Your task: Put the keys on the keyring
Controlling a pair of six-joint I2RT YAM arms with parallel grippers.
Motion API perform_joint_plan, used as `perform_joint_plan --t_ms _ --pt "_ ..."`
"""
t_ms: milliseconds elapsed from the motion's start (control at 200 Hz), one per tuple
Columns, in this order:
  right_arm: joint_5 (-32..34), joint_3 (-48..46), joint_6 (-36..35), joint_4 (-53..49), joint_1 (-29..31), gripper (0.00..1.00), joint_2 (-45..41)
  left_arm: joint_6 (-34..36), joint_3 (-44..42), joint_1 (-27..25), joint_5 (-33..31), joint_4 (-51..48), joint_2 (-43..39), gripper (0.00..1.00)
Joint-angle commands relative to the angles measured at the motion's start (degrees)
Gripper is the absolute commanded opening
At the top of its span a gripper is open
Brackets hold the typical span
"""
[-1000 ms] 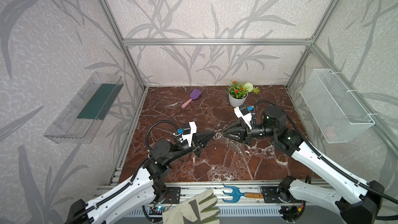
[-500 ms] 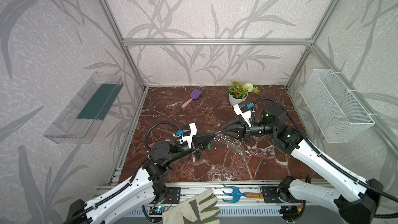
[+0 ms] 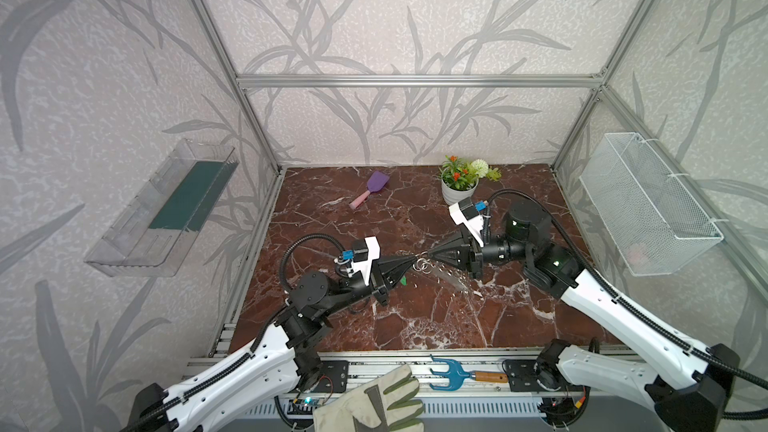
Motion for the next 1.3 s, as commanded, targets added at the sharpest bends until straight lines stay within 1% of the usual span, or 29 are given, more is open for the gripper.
perform_joint_plan --t_ms 0,125,320,390,550,585,610,770,840,870,940,1075,1190,1295 --pt "0.53 -1.28 -0.23 -0.45 0.35 0.00 -0.80 -1.33 -0.66 -0.42 -2.65 9.81 -0.35 0.00" --pt "1.50 -2.08 -1.55 -1.65 1.23 0.00 -1.38 -3.03 -1.28 -0.70 -4.32 14.76 1.29 0.00" --pt "4.43 -2.25 -3.90 -4.11 2.89 0.00 -1.13 -3.52 -1.19 -0.94 -5.66 18.05 2.85 0.00" --pt "5.90 -2.80 -4.19 -3.82 3.06 0.05 -1.51 -3.90 -1.35 -0.95 -6.19 19.53 3.35 0.00" --pt "7.64 -3.45 -4.27 -3.49 3.12 0.11 -1.19 -4.05 -1.45 -1.05 -7.06 21.78 4.40 0.00" --pt "7.88 -3.91 -3.86 -2.87 3.12 0.18 -1.18 -4.00 -1.37 -1.04 -7.11 22.10 4.60 0.00" --pt "8.07 -4.12 -3.52 -2.48 3.12 0.20 -1.15 -3.93 -1.32 -1.08 -6.92 22.38 4.72 0.00" --pt "8.84 -3.64 -3.08 -3.05 3.12 0.22 -0.43 -4.08 -1.05 -1.04 -5.65 22.76 5.74 0.00" --pt "9.74 -3.48 -2.78 -3.02 3.07 0.28 -0.13 -4.35 -1.15 -1.03 -4.80 23.30 6.01 0.00" --pt "9.84 -3.27 -2.69 -3.22 3.05 0.28 0.05 -4.24 -0.98 -1.13 -4.61 22.90 6.11 0.00" --pt "8.56 -2.92 -2.33 -3.17 3.05 0.30 -0.09 -3.66 -0.92 -1.20 -4.83 21.76 5.79 0.00" --pt "8.65 -2.89 -1.81 -3.49 2.45 0.38 -2.65 -2.55 -1.80 -1.21 -4.80 20.03 4.47 0.00" --pt "6.17 -2.61 0.43 -1.80 0.87 0.45 -4.19 -2.29 -2.33 -1.21 -3.19 18.95 3.46 0.00" --pt "4.20 -1.87 1.28 -1.02 0.31 0.50 -3.65 -1.85 -1.99 -1.21 -1.15 18.23 3.28 0.00"
